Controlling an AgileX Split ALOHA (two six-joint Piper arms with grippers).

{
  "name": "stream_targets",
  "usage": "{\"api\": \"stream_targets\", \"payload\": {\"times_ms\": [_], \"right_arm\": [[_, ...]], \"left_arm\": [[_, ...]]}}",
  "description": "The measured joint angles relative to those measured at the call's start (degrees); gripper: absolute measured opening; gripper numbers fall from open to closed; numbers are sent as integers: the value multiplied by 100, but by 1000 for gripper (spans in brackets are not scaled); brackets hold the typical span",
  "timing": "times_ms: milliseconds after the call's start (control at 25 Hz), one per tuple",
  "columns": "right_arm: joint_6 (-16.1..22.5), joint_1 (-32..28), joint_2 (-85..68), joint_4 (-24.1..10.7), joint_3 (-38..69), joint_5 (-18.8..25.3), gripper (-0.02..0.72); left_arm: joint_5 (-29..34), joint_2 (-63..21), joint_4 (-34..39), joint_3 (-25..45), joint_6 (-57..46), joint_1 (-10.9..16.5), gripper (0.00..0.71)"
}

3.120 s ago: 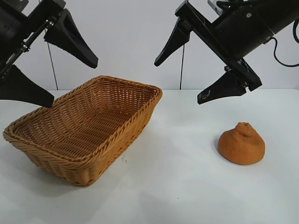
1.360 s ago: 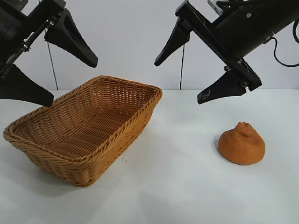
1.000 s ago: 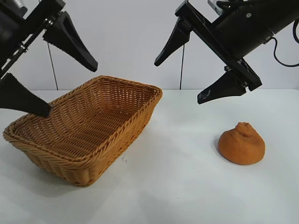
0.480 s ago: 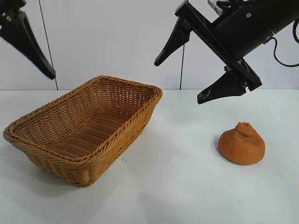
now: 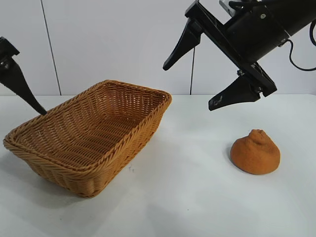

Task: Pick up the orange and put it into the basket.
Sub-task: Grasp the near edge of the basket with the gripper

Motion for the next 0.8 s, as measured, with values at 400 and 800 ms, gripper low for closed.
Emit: {"api": "stream_targets", "payload": {"times_ms": [400,800], "right_arm": [[0,0,0,0,0,0,676],[11,0,4,0,0,22,676]], "left_arm": [[-150,154,257,-21,-468,-707,693],[-139,1174,1426,-545,-1788,-751,693]]}}
